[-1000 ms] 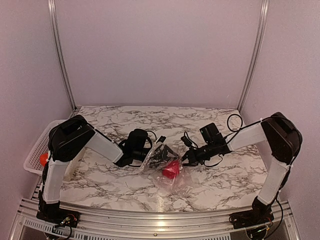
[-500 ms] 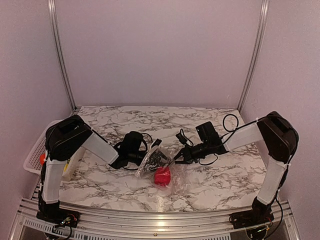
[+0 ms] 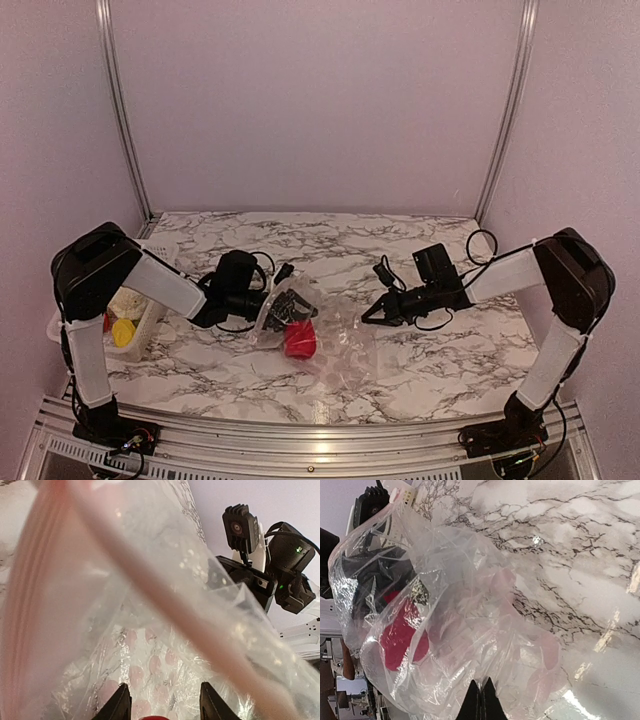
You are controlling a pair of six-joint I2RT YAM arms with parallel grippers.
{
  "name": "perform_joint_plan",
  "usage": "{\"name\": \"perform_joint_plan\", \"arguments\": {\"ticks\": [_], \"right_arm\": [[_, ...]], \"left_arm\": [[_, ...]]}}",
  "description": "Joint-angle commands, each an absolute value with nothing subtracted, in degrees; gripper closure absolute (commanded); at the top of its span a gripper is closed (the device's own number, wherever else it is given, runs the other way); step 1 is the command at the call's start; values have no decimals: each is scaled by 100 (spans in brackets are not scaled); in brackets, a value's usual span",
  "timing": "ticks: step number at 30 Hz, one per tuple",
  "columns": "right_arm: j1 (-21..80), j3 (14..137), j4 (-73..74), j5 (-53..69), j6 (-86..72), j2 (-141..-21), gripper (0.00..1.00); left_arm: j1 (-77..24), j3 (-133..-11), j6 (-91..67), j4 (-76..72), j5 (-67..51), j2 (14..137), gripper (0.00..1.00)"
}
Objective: Open the zip-top bag and remove the fake food
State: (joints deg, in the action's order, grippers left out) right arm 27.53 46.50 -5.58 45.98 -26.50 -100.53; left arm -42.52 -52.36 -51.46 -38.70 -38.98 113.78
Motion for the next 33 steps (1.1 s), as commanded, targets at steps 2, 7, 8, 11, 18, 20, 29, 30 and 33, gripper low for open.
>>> {"name": "perform_joint_plan", "arguments": {"ticks": [2, 7, 8, 11, 18, 20, 29, 30, 33], "right_arm": [[2584, 4402, -366, 4436, -2435, -9774, 100], [2531, 4279, -241, 4336, -2329, -9665, 100], [2531, 4261, -231, 4321, -2317, -9656, 100], [2535, 4188, -212, 4277, -2301, -9622, 100], [2477, 4079, -107, 4217, -2233, -9479, 100], [2465, 4078, -105, 4225, -2216, -9450, 100], [2461, 4254, -27, 4249, -2083, -9492, 100], [2459, 4273, -26, 4253, -2054, -9500, 100], [2460, 4373, 188, 4263, -1932, -9523, 100]], "left_arm": [[-3911, -4972, -4721, -3227, -3487, 10693, 74], [-3702, -4982, -4266, -2325, -3093, 10249, 74], [-3670, -5016, -4158, -2096, -2976, 10176, 74], [-3537, -4985, -4009, -1729, -2714, 9879, 74], [-2903, -5055, -3773, -933, -2410, 8849, 74], [-2603, -5142, -3698, -562, -2343, 8489, 74], [-615, -5602, -3214, 1630, -1841, 7370, 73], [-412, -5645, -3165, 1815, -1758, 7303, 73], [207, -5799, -3001, 2288, -1446, 7270, 72]]}}
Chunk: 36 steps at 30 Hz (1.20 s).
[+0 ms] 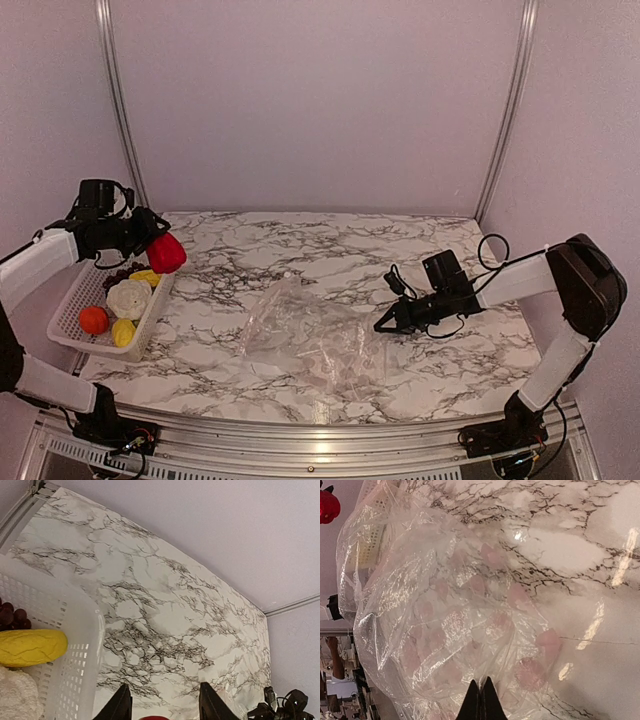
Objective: Open the zip-top bag and remove the fake food
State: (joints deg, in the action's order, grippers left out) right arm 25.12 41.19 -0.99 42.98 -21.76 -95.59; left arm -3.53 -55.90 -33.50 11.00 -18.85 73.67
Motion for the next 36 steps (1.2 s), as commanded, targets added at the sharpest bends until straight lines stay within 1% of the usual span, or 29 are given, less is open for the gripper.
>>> {"name": "perform_joint_plan", "arguments": {"ticks": [1, 7, 16, 17, 20, 22, 25, 29, 32, 36], "right_arm": [[2460, 4403, 226, 4267, -1888, -9527, 100], [2458, 4670, 569, 4230, -1623, -9600, 100], [2457, 5022, 1061, 4118, -1222, -9656, 100], [2459, 5039, 1090, 4095, -1201, -9640, 100], [2461, 5054, 1133, 4074, -1165, -9594, 100], [2461, 5079, 1178, 4046, -1140, -9560, 100], [2461, 5153, 1300, 3939, -1046, -9508, 100], [2460, 5271, 1340, 3876, -985, -9427, 100], [2461, 5352, 1310, 3888, -987, -9404, 100], [2469, 5537, 1317, 3939, -923, -9431, 100]], "left_arm": [[391, -5828, -2985, 2378, -1416, 7304, 71], [1136, -5912, -3036, 2209, -1427, 7694, 67], [1885, -6417, -2928, 2272, -1419, 8838, 59], [1964, -6436, -2935, 2260, -1431, 8914, 57], [2173, -6572, -2930, 2309, -1660, 9247, 38], [2215, -6615, -2874, 2268, -1846, 9262, 25], [2206, -6590, -2795, 2058, -2033, 8991, 14], [2080, -6737, -2497, 2106, -2210, 8557, 9], [1884, -6709, -2361, 2080, -2486, 8224, 7], [1130, -6342, -2411, 1697, -3097, 7961, 7]]}}
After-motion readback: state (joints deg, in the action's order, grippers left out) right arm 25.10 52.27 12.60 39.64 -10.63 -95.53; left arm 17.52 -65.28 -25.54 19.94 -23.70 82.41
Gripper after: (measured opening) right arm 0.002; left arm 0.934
